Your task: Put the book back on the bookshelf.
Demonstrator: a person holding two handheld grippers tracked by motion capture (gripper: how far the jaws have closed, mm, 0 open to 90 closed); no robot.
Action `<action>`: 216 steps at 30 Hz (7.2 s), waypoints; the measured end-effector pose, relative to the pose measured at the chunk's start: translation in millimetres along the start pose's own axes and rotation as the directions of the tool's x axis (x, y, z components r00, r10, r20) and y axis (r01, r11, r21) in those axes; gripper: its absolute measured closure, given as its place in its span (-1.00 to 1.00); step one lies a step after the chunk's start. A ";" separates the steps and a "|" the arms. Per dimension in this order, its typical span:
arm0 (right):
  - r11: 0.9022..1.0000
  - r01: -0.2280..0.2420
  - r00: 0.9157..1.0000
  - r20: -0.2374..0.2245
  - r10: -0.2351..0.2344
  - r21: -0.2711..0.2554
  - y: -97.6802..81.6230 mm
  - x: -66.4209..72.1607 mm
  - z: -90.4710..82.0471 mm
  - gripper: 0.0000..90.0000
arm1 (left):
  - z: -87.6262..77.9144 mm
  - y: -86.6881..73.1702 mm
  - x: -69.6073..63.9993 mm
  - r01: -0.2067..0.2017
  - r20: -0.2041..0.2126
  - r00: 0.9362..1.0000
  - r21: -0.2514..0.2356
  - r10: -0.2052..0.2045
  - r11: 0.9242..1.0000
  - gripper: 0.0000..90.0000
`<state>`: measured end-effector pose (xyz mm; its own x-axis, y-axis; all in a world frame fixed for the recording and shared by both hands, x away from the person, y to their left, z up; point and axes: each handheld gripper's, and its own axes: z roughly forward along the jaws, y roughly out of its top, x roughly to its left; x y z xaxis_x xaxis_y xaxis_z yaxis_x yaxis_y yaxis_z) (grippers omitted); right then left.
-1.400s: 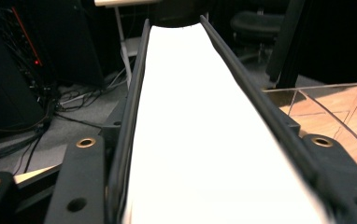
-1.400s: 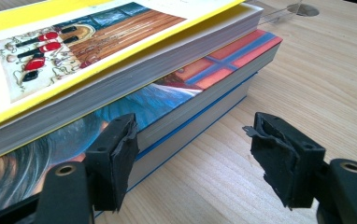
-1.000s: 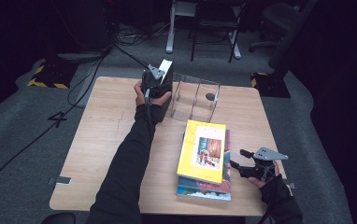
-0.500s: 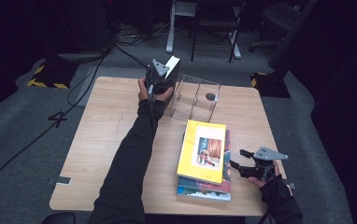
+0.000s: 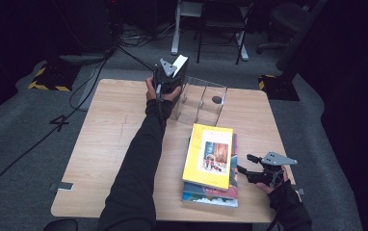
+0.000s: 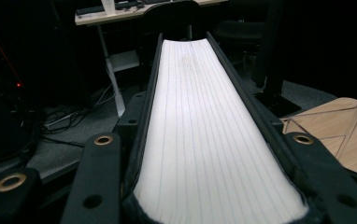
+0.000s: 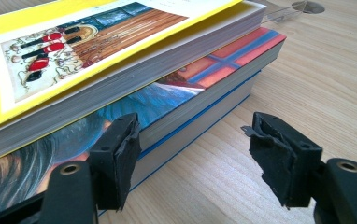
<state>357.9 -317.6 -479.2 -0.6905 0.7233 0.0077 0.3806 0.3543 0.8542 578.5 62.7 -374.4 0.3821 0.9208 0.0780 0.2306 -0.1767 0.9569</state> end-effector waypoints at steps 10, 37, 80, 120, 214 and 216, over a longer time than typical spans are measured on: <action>1.000 0.003 1.000 0.005 -0.003 0.002 0.4 0.4 0.0 -0.26 | -3.4 -5.1 11.4 0.041 -0.009 0.999 0.010 -0.041 0.999 0.13; 0.999 0.027 0.999 0.023 -0.028 0.018 2.9 3.8 -1.3 -0.26 | -44.2 -4.0 21.8 0.003 0.007 1.000 0.025 -0.003 1.000 -0.18; 0.991 0.121 0.993 -0.005 -0.120 0.062 22.6 26.3 -5.2 -0.36 | -180.9 -123.4 -2.5 -0.344 0.423 0.876 0.206 0.234 0.916 -0.40; 0.952 0.016 0.983 -0.180 0.041 0.305 66.3 33.3 39.7 -0.78 | -218.6 -195.9 -35.5 -0.422 0.665 0.737 0.317 0.118 0.850 -0.51; 0.937 0.259 0.947 -0.130 -0.294 -0.236 132.8 55.5 9.3 0.89 | -133.3 -0.3 -41.1 -0.276 0.690 0.675 -0.090 0.260 0.957 0.99; 0.931 0.271 0.946 -0.109 -0.304 -0.246 132.3 56.5 7.2 0.91 | -135.5 0.7 -42.1 -0.278 0.691 0.673 -0.095 0.264 0.956 0.99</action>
<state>373.7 -225.6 -369.5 -0.8364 0.5119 -0.1959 0.0158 0.3798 0.9249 441.3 71.0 -339.0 0.9365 0.3323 0.1118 0.0294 -0.3923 0.9193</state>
